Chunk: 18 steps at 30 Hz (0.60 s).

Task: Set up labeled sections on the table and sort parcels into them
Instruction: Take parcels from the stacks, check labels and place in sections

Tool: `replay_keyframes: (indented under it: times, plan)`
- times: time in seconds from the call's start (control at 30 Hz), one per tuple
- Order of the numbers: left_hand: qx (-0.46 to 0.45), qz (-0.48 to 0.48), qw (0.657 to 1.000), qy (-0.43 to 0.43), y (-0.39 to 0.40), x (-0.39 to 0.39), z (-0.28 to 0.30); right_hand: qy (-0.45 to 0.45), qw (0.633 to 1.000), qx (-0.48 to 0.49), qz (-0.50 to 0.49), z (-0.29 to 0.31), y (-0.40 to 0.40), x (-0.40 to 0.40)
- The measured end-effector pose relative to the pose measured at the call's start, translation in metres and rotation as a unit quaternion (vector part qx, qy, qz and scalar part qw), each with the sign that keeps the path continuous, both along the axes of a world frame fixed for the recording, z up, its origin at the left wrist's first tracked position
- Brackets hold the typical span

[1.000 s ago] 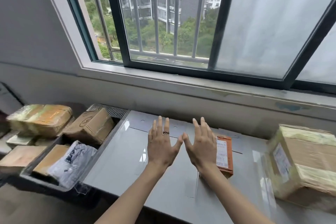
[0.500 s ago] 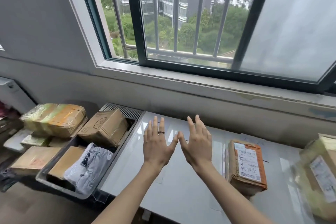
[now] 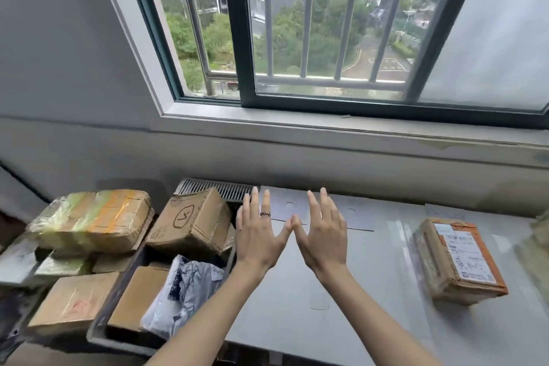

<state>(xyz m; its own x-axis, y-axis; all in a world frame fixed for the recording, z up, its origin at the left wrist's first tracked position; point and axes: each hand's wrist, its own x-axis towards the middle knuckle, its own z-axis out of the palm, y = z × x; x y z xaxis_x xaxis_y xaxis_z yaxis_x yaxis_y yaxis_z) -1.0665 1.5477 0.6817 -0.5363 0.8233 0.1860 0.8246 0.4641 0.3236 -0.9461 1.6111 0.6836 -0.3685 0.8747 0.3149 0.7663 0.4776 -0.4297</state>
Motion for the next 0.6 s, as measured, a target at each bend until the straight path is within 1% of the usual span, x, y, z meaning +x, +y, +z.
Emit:
replay_keyframes:
  times: [0.2,0.6]
  plan:
    - [0.0,0.001,1.0,-0.007,-0.014,-0.02,-0.002,0.001,1.0,0.001,-0.008,0.0,-0.012,-0.02]
    - [-0.042,0.065,0.997,-0.023,-0.056,-0.07,-0.012,0.007,0.998,-0.027,0.049,-0.013,-0.038,-0.081]
